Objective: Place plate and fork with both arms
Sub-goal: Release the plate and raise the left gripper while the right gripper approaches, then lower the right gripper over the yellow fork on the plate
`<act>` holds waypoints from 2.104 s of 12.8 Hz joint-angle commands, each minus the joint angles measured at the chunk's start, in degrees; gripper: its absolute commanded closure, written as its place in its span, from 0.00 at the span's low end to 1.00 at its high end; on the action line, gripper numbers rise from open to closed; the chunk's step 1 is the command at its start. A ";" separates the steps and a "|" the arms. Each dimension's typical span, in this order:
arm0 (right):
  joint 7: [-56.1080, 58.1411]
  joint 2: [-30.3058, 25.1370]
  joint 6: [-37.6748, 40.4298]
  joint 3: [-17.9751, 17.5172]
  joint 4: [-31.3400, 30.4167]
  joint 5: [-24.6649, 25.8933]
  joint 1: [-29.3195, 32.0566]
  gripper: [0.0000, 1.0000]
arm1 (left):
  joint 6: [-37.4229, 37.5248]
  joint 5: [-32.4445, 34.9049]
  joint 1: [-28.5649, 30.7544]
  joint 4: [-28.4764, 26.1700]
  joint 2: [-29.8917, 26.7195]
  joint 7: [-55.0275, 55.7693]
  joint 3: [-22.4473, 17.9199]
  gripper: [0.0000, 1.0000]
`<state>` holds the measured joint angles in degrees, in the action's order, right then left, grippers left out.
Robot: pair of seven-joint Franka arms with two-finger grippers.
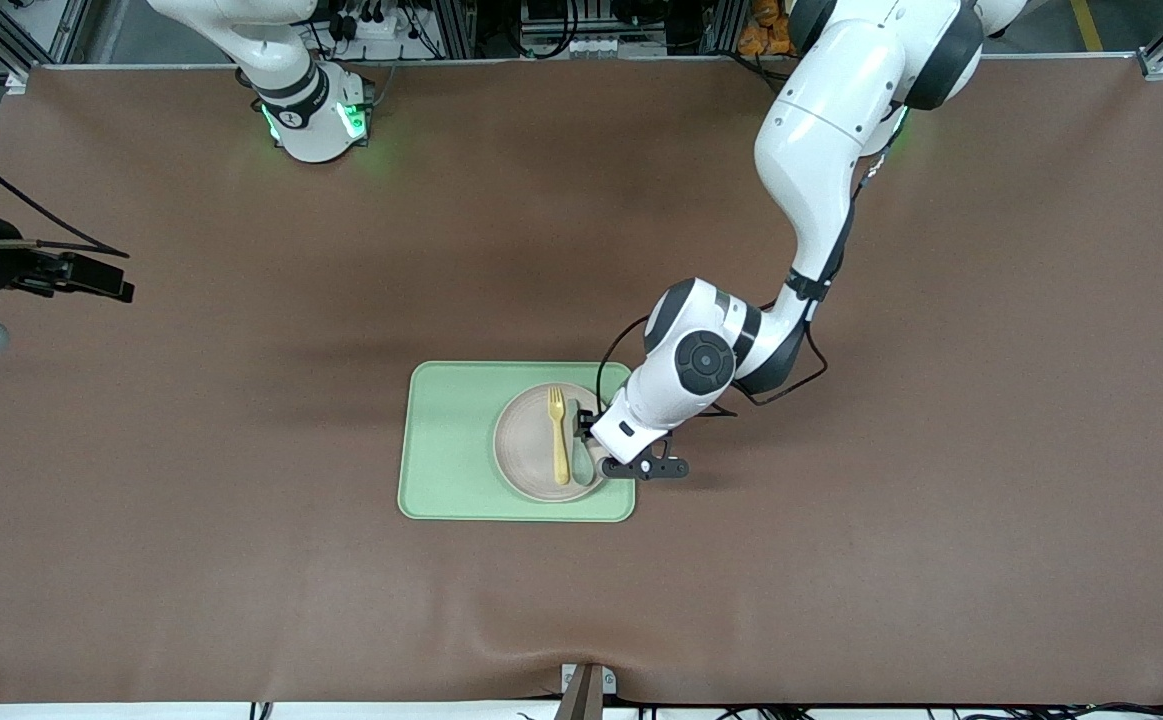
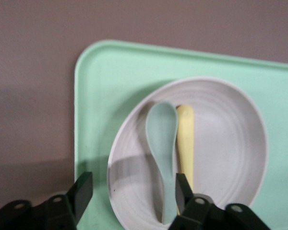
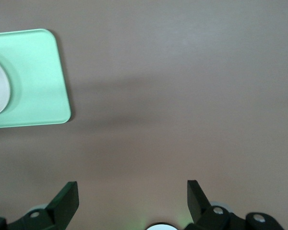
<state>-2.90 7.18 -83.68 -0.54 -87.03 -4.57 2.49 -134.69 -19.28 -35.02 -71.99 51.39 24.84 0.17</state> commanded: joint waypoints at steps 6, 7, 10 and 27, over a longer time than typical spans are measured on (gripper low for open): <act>-3.59 8.98 -10.16 -0.60 0.72 -6.68 -10.38 0.00 | 26.55 1.96 8.28 -1.75 -20.96 0.39 -5.61 0.00; -5.25 10.56 -12.80 -0.52 0.72 -6.68 -12.92 0.00 | 29.72 3.54 9.87 -1.75 -23.41 -0.66 -5.53 0.00; -12.89 15.39 -22.02 -0.52 0.72 -5.98 -20.74 0.00 | 37.11 10.66 14.08 -1.75 -29.92 -4.87 -5.35 0.00; -28.91 40.98 -47.89 0.01 11.70 -5.37 -35.44 0.33 | 52.77 14.19 26.76 -5.17 -46.81 -14.82 -5.53 0.00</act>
<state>-30.16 45.03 -132.09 -1.47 -79.72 -10.30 -31.26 -82.13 -6.36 -8.67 -74.03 7.58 10.89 -5.90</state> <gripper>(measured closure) 0.304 0.000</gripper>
